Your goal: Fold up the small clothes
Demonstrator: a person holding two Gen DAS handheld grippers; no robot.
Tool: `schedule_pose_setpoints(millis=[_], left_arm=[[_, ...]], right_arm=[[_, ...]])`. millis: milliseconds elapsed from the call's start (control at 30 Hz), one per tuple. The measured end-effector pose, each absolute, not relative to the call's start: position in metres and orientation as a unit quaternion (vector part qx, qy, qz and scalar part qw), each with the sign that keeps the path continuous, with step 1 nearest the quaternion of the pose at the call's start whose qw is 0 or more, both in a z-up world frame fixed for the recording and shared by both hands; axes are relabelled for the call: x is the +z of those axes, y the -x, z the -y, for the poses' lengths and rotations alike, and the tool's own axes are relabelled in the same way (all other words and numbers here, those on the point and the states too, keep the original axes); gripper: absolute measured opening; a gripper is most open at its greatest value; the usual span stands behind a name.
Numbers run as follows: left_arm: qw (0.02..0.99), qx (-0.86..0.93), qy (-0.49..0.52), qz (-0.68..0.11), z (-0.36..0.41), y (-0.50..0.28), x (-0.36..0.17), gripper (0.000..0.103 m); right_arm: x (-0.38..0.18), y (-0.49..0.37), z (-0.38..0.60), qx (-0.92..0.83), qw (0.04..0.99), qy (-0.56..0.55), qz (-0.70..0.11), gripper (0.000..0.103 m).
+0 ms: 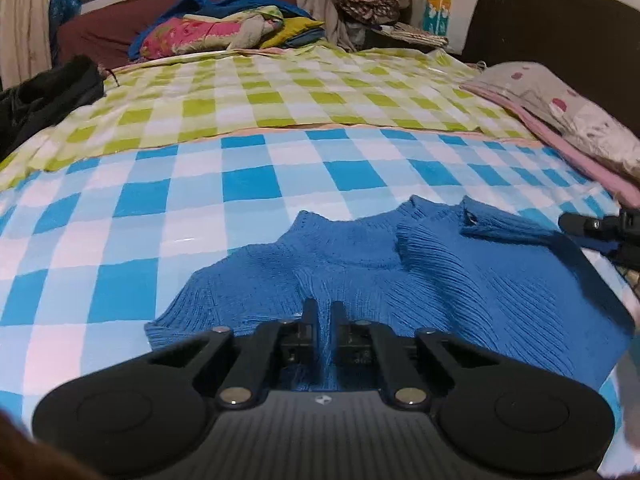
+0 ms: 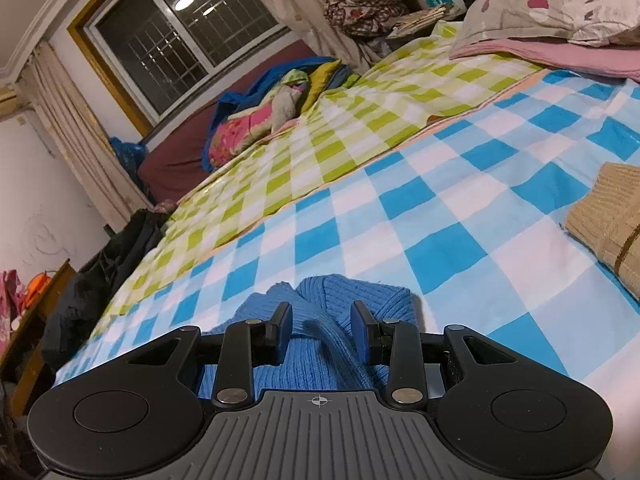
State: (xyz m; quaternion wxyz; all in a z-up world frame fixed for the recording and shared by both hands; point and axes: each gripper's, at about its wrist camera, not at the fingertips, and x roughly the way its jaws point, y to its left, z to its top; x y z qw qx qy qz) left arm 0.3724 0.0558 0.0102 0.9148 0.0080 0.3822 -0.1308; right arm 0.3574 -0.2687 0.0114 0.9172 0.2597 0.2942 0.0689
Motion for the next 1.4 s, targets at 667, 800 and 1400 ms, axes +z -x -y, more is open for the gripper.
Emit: schedule_pose_setpoints(millis=[667,800,1400], left_arm=[[0.935,-0.011,0.038,-0.352,-0.129,-0.350,0.007,0.012],[0.941,-0.009,0.051,-0.333,-0.135,-0.348,0.016,0.012],[0.941,0.035,0.020,-0.336,-0.131,-0.348,-0.010,0.015]], right_arm=[[0.004,-0.397,0.194,0.077,0.938,0.032,-0.336,0.038],[0.004,-0.403,0.194,0.067,0.933,0.044,-0.350,0.009],[-0.001,-0.404,0.245,0.024,0.919,-0.156,-0.361,0.017]])
